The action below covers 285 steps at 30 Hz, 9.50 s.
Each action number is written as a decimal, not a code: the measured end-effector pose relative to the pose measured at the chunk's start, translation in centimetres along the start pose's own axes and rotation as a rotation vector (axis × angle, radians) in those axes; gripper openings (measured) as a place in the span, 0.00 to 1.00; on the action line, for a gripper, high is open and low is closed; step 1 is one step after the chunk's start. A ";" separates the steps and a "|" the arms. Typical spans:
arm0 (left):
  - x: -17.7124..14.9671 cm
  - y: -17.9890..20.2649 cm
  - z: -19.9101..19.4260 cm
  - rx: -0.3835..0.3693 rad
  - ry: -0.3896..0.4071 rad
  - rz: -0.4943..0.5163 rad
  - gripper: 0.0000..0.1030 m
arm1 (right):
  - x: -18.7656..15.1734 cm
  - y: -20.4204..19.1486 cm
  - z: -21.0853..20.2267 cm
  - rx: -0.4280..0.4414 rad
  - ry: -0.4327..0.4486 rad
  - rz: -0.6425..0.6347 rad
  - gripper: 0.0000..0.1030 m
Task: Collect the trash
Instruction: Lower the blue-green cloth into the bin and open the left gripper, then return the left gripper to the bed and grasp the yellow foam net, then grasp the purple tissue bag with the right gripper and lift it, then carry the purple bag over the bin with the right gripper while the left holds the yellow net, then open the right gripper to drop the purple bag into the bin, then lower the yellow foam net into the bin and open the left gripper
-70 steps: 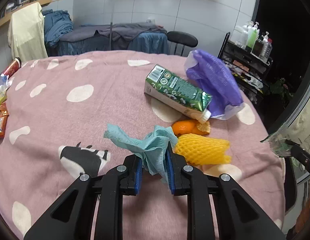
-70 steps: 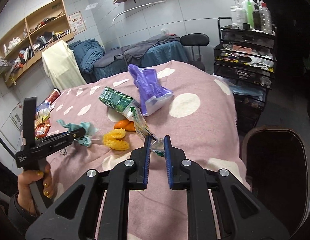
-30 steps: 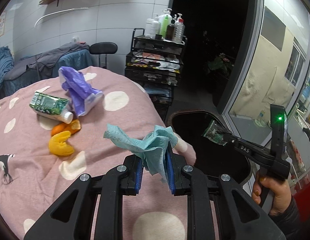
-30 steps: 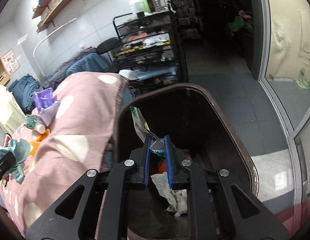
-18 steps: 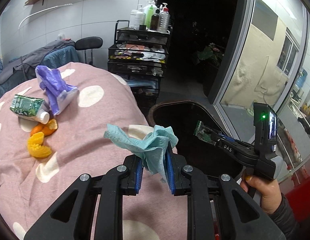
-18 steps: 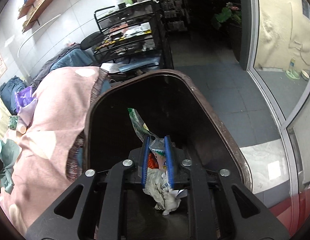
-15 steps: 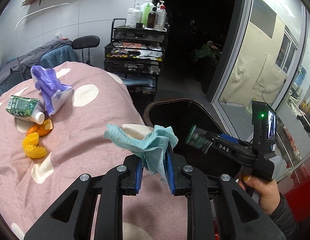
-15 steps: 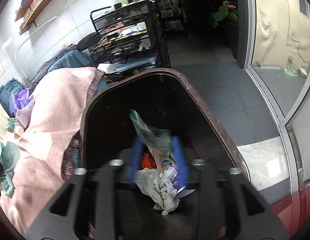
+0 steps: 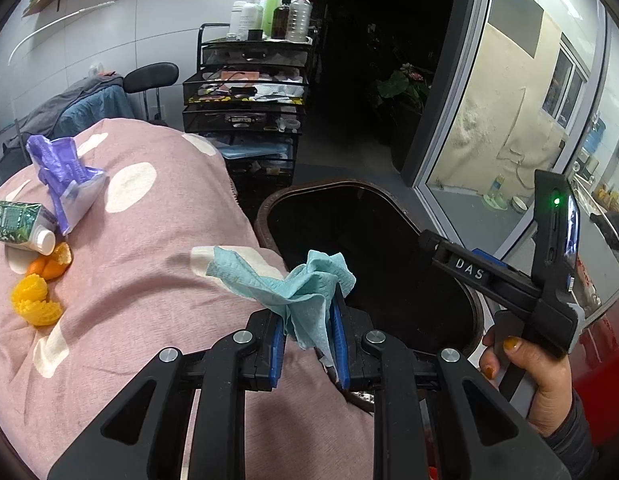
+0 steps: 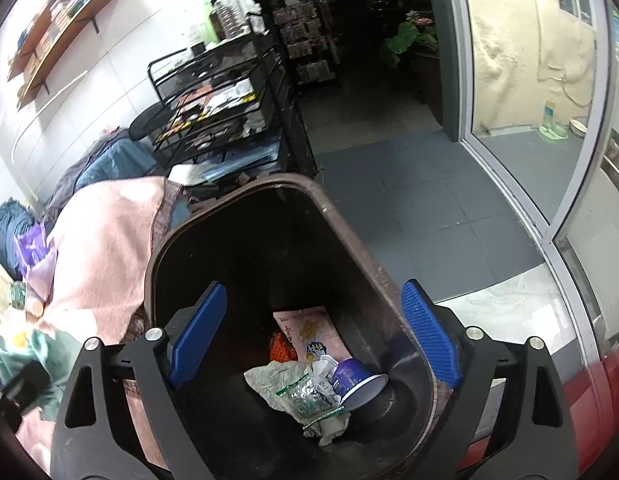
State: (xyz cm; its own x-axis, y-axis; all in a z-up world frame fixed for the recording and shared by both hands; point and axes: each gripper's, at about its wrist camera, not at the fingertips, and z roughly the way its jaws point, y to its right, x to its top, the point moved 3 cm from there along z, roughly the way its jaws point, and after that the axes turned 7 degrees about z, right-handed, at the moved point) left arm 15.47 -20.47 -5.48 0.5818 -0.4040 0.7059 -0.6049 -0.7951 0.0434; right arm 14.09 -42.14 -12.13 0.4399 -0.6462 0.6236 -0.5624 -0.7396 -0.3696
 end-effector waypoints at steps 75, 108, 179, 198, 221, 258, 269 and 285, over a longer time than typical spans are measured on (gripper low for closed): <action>-3.2 -14.0 -5.4 0.310 0.012 -0.176 0.91 | -2.3 -7.8 -2.6 0.199 -0.008 -0.164 0.93; -5.8 -23.5 -5.9 0.384 -0.031 -0.361 0.17 | -6.7 -23.6 -3.7 0.439 -0.090 -0.469 0.93; -4.5 -14.5 -10.8 0.304 0.156 -0.255 0.17 | -3.1 -23.2 -6.2 0.446 -0.032 -0.465 0.19; -2.5 -8.4 -8.7 0.197 0.155 -0.135 0.17 | -0.8 -11.8 -6.0 0.314 -0.008 -0.265 0.19; -1.6 -4.8 -5.7 0.146 0.106 -0.068 0.17 | -2.0 -4.0 2.9 0.067 -0.176 -0.167 0.19; 1.1 -1.1 -0.5 0.031 0.022 0.016 0.17 | 1.2 -1.6 -0.6 0.036 0.025 -0.023 0.89; 2.9 1.6 3.7 -0.056 -0.054 0.049 0.17 | 3.8 2.2 -2.3 -0.005 0.136 0.143 0.91; 2.0 4.1 6.4 -0.071 -0.088 0.135 0.84 | 4.4 3.9 -2.5 -0.015 0.151 0.203 0.91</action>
State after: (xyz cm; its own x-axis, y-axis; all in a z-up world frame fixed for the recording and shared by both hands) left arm 17.60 -27.46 -8.39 0.5362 -0.5451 0.6445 -0.7154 -0.6987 0.0044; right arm 12.09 -47.35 -9.13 0.2075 -0.7449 0.6341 -0.6395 -0.5938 -0.4883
